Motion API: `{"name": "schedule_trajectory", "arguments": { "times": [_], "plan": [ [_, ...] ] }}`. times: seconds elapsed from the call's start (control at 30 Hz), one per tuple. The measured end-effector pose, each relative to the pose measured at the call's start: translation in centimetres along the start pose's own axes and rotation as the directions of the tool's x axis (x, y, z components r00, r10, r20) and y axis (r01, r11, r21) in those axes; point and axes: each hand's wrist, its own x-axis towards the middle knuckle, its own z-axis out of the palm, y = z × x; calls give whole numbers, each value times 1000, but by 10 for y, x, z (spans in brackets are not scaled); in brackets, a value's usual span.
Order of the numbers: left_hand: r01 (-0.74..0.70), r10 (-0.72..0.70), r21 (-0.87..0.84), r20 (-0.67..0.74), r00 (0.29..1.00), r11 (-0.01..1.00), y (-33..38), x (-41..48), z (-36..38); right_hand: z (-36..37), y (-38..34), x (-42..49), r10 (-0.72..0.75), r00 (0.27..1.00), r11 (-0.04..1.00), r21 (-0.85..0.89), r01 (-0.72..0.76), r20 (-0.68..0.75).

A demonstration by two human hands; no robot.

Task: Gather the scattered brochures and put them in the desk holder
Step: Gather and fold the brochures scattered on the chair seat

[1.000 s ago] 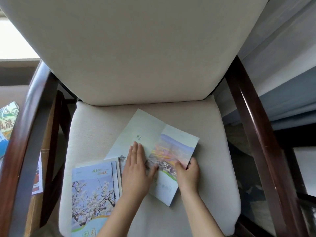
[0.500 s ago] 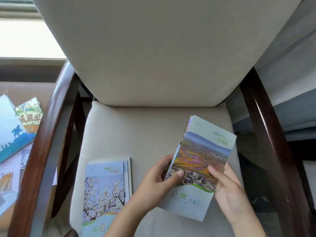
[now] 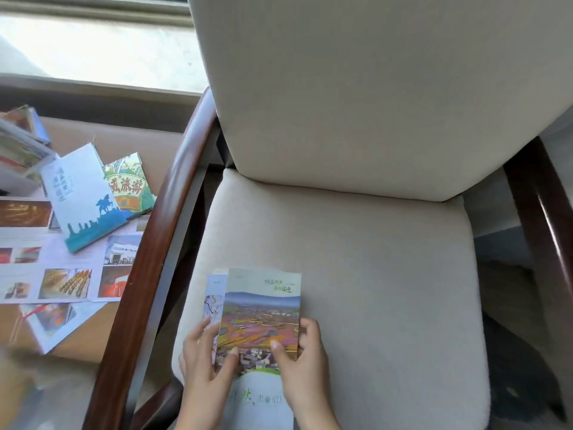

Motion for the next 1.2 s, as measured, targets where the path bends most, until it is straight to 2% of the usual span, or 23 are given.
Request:
{"name": "schedule_trajectory", "arguments": {
  "times": [0.07, 0.17, 0.27, 0.4, 0.5, 0.6, 0.67, 0.77, 0.83, 0.93, 1.0, 1.07, 1.13, 1.2],
  "plan": [
    [72, -70, 63, -38, 997, 995, -16, 0, 1, 19, 6, -4, -18, 998, 980, -200, 4, -68],
    [181, -181, 42, 15, 983, 983, -25, 1, 8, 37, 12, -5, -55, 985, 959, -283, 7, -164],
    [152, -153, 69, 8, 988, 986, -31, 8, 14, 43, 18, -2, -72, 972, 920, -391, -21, -224],
    [242, -243, -26, -27, 970, 970, -37, 23, 14, 41, 25, 4, -64, 980, 927, -375, -13, -191],
    [274, -272, -133, 34, 962, 953, -39, 31, 13, 37, 30, 6, -88, 974, 918, -395, -2, -209],
    [227, -193, -270, 147, 970, 936, -28, 27, 19, 27, 30, 9, -92, 967, 962, -271, 25, -237],
    [145, -108, -317, 133, 985, 937, -20, 23, 24, 14, 27, 11, -76, 977, 991, -124, 51, -200],
    [33, 48, -458, 165, 985, 888, 9, 17, 26, -22, 13, 21, -13, 995, 998, 54, 18, -101],
    [-40, 169, -536, 194, 966, 844, 38, 13, 30, -55, -6, 27, -70, 996, 989, 124, 75, -47],
    [-144, 313, -592, 193, 930, 793, 83, 12, 40, -93, -41, 26, -230, 973, 928, 299, 221, -5],
    [-216, 379, -561, 192, 905, 799, 107, 16, 47, -112, -55, 25, -322, 945, 897, 303, 323, -53],
    [-276, 425, -502, 209, 880, 819, 120, 23, 54, -129, -64, 25, -394, 914, 888, 219, 405, -95],
    [-298, 460, -484, 259, 849, 823, 123, 29, 60, -143, -62, 29, -422, 898, 891, 123, 437, -125],
    [-278, 469, -494, 317, 824, 824, 119, 33, 68, -148, -50, 37, -391, 907, 909, 89, 407, -156]
  ]
}}
